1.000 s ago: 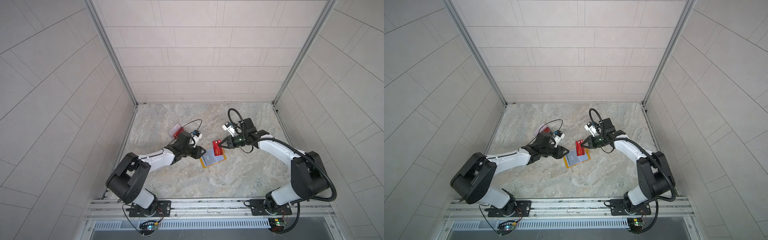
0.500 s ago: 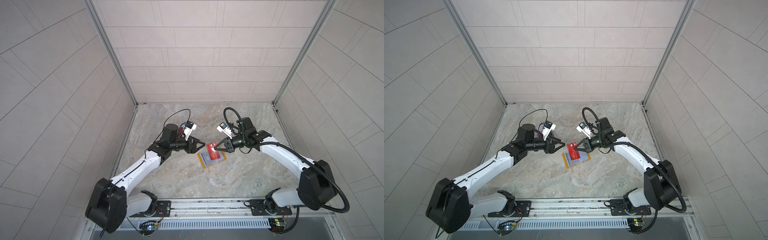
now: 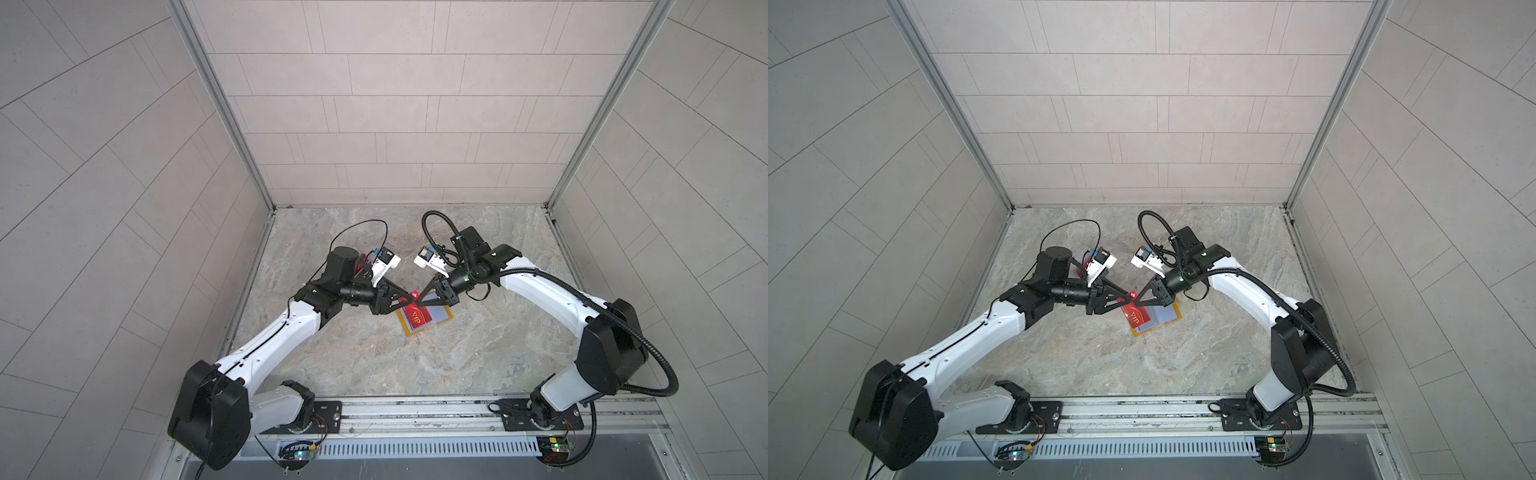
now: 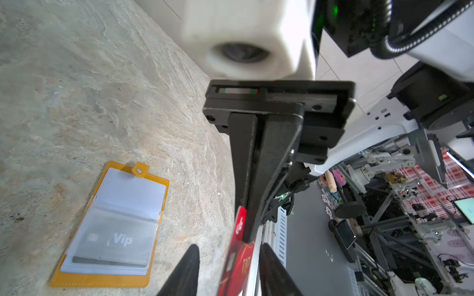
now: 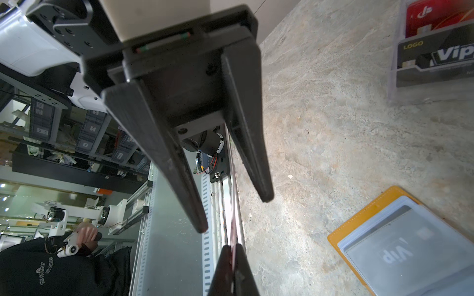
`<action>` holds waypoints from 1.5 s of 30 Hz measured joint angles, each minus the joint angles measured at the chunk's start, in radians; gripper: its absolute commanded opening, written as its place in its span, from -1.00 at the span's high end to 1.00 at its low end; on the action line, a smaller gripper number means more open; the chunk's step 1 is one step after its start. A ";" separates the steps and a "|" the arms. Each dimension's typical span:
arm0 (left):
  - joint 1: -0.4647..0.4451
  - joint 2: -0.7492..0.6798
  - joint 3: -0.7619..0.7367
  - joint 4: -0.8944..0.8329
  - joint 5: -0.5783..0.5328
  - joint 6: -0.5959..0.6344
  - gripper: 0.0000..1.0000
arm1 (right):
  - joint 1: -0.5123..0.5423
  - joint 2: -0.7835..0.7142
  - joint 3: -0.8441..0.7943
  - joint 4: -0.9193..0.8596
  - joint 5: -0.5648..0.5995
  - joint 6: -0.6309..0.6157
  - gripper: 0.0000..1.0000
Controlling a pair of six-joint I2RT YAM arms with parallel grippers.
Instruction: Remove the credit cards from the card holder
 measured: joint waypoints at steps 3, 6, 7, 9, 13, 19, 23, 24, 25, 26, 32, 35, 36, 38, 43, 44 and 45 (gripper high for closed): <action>-0.005 -0.001 0.004 -0.011 0.014 0.008 0.32 | 0.001 0.006 0.003 -0.019 -0.005 -0.014 1.00; -0.011 -0.001 0.005 -0.023 0.021 0.018 0.40 | 0.001 0.006 0.007 -0.033 -0.009 -0.023 1.00; -0.013 -0.001 0.006 -0.028 0.024 0.022 0.44 | 0.001 0.006 0.009 -0.035 -0.011 -0.026 1.00; -0.017 -0.001 0.008 -0.035 0.029 0.029 0.54 | 0.001 0.006 0.012 -0.043 -0.013 -0.030 1.00; -0.019 0.004 0.014 -0.053 0.032 0.043 0.68 | 0.003 0.006 0.014 -0.052 -0.018 -0.037 1.00; -0.019 0.005 0.022 -0.076 0.032 0.051 0.95 | 0.003 0.009 0.014 -0.058 -0.020 -0.037 0.83; -0.022 0.004 0.024 -0.077 0.025 0.053 1.00 | 0.002 0.011 0.013 -0.039 0.005 -0.016 0.51; -0.023 0.005 0.024 -0.076 0.019 0.051 1.00 | 0.000 0.010 0.011 -0.023 0.014 -0.002 0.43; -0.023 0.005 0.024 -0.073 0.010 0.048 1.00 | -0.003 0.008 0.006 -0.004 0.023 0.014 0.36; -0.023 0.005 0.024 -0.067 0.002 0.042 1.00 | -0.006 0.001 -0.006 0.020 0.035 0.033 0.29; -0.011 0.004 -0.021 0.076 -0.068 -0.060 1.00 | -0.039 -0.103 -0.132 0.186 0.146 0.185 -0.11; -0.010 0.008 -0.061 0.170 -0.129 -0.133 1.00 | -0.050 -0.175 -0.222 0.315 0.213 0.290 -0.30; -0.010 0.010 -0.069 0.195 -0.149 -0.152 1.00 | -0.050 -0.195 -0.253 0.364 0.233 0.328 -0.36; -0.010 0.012 -0.084 0.245 -0.195 -0.190 1.00 | -0.051 -0.238 -0.330 0.481 0.278 0.415 -0.44; -0.010 0.012 -0.115 0.372 -0.278 -0.274 1.00 | -0.051 -0.289 -0.483 0.742 0.378 0.613 -0.55; -0.010 0.013 -0.121 0.401 -0.290 -0.292 1.00 | -0.051 -0.291 -0.507 0.792 0.396 0.649 -0.55; -0.010 0.012 -0.125 0.425 -0.299 -0.306 1.00 | -0.051 -0.291 -0.526 0.835 0.409 0.681 -0.55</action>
